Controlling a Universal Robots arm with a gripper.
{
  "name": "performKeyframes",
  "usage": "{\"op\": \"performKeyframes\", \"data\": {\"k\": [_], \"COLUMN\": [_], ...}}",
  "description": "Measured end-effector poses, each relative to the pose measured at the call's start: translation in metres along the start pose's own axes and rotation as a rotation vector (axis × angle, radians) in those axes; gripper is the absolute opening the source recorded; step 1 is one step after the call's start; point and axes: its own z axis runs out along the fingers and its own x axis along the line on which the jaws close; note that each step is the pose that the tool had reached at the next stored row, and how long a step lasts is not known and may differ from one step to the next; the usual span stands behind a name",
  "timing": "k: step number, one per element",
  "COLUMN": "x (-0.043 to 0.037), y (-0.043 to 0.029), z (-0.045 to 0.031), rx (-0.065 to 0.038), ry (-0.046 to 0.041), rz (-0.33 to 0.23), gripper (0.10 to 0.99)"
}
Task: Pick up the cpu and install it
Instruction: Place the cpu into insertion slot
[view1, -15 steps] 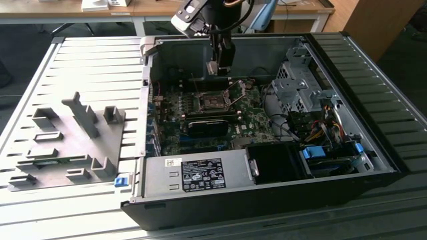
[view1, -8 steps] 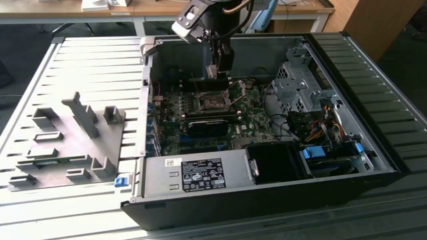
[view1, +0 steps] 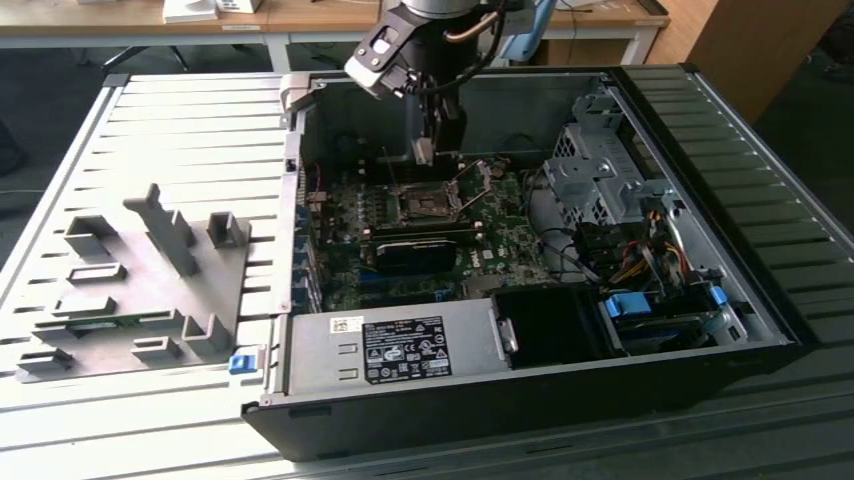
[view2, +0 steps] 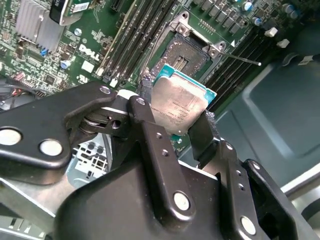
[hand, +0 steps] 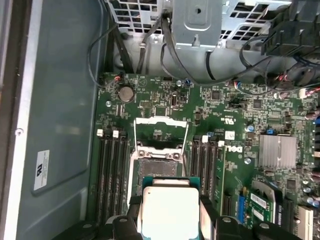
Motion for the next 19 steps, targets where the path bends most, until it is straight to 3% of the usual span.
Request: {"op": "performKeyframes", "data": {"k": [9, 19], "x": [0.001, 0.0014], "y": [-0.0007, -0.0011], "z": [0.015, 0.0219], "rx": [0.0, 0.0], "ry": [-0.0002, -0.0005], "rz": [0.003, 0.003], "gripper": [0.541, 0.541]}}
